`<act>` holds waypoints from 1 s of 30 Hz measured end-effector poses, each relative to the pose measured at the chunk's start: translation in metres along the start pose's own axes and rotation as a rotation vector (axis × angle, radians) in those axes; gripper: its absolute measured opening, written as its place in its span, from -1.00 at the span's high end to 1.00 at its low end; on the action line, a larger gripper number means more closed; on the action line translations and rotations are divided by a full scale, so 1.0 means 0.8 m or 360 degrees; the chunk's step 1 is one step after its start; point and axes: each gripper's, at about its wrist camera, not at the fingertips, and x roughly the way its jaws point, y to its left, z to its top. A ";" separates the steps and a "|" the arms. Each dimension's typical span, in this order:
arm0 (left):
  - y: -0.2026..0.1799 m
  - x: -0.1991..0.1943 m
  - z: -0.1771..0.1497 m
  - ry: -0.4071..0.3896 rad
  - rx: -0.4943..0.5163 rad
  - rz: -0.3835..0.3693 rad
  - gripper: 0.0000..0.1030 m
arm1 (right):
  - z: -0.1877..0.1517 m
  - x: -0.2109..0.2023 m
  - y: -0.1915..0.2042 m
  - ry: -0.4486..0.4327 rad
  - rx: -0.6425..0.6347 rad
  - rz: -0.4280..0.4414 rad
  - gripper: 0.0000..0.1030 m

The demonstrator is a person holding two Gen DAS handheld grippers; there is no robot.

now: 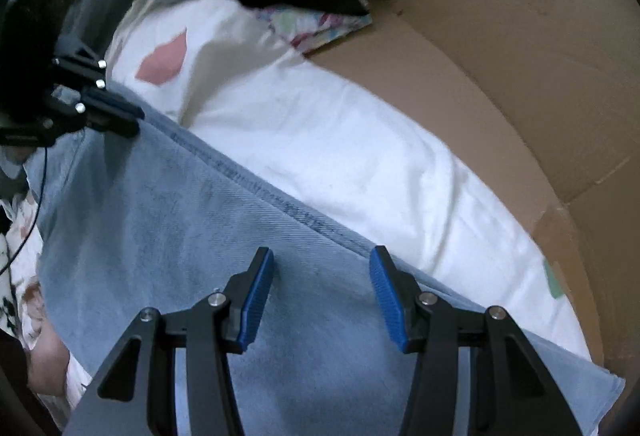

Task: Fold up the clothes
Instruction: 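Press the closed left and right grippers along the folded jeans to flatten them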

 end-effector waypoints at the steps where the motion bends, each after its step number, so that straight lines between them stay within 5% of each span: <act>1: 0.002 0.001 0.000 0.0001 -0.0002 0.0009 0.94 | 0.001 0.004 -0.001 0.0002 0.0024 0.0015 0.07; 5: 0.008 0.010 0.004 0.0015 -0.0015 0.0038 0.94 | 0.008 0.011 -0.001 0.0007 0.0023 -0.0011 0.20; 9: 0.016 0.016 0.007 0.0017 -0.0048 0.0036 0.94 | 0.015 0.014 0.001 0.0002 0.0012 -0.0027 0.90; 30: 0.037 0.052 -0.008 0.0120 -0.0132 0.0021 0.94 | 0.018 0.025 -0.006 -0.0069 0.0179 -0.0068 0.94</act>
